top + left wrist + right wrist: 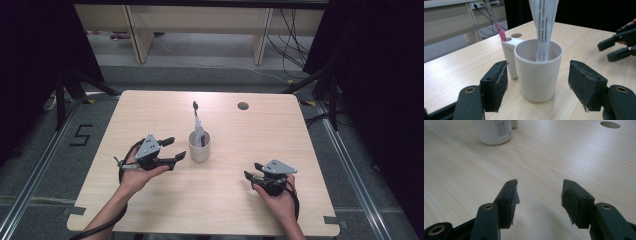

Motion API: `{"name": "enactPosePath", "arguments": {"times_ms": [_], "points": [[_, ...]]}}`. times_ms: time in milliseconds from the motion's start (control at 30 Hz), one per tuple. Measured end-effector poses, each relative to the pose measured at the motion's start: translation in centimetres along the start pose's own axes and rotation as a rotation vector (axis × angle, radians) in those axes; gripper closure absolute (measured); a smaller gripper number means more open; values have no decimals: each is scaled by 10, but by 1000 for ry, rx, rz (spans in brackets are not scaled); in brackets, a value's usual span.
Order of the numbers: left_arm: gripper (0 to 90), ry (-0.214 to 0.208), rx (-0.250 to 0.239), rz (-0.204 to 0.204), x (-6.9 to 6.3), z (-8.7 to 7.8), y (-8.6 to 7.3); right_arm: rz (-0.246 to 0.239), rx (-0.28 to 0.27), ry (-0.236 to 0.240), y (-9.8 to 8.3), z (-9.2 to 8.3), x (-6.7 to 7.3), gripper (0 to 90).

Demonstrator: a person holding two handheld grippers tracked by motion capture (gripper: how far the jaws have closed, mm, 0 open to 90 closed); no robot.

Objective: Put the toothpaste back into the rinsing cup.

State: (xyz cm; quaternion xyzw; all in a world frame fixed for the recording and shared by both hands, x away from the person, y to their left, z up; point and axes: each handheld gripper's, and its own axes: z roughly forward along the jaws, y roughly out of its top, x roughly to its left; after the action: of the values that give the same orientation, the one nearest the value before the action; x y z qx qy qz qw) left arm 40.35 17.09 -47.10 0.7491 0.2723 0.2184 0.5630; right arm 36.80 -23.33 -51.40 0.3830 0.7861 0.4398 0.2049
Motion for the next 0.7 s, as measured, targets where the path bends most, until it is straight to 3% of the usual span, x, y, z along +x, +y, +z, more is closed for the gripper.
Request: {"name": "enactPosePath", "arguments": {"times_ms": [367, 533, 700], "points": [[315, 69, 9, -34, -1, -45, -38, 0, 3, 1, 0, 0, 0, 471], [313, 94, 15, -52, -2, -54, -53, -3, 0, -3, 0, 0, 0, 470], [313, 112, -24, -89, -4, -60, -69, 0, -1, -11, 0, 0, 1, 471]]}}
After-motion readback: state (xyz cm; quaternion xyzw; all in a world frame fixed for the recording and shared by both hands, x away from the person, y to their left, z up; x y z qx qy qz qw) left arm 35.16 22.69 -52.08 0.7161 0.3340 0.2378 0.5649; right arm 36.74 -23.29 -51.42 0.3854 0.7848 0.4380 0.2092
